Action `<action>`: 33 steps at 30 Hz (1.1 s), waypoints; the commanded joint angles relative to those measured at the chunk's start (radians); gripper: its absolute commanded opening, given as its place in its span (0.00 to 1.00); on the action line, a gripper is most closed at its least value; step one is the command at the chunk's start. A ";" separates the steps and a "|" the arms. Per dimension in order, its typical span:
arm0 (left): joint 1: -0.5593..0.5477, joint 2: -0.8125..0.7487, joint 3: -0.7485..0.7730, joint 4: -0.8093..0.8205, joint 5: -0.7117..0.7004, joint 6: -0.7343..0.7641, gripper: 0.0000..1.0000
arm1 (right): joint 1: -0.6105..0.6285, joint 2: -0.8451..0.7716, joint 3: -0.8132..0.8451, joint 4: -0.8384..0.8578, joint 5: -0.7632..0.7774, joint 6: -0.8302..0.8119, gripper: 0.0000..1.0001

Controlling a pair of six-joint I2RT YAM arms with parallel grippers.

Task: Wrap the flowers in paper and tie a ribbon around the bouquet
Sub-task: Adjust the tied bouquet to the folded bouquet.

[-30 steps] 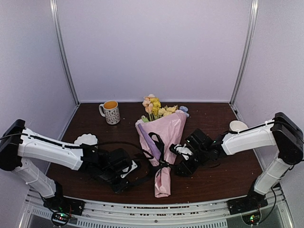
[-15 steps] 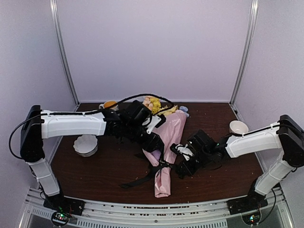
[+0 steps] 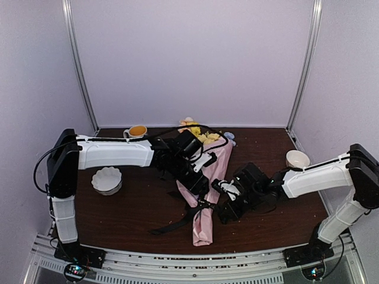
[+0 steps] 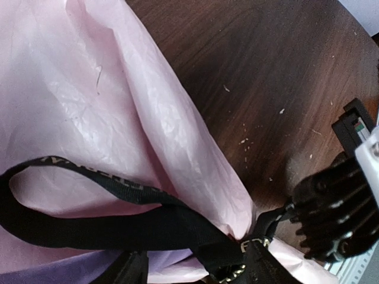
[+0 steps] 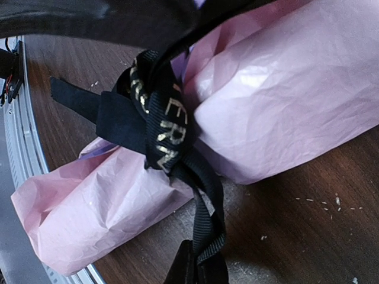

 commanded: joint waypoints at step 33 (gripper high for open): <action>0.064 -0.015 -0.142 0.221 -0.013 -0.048 0.00 | 0.038 -0.046 -0.136 0.043 -0.060 0.074 0.00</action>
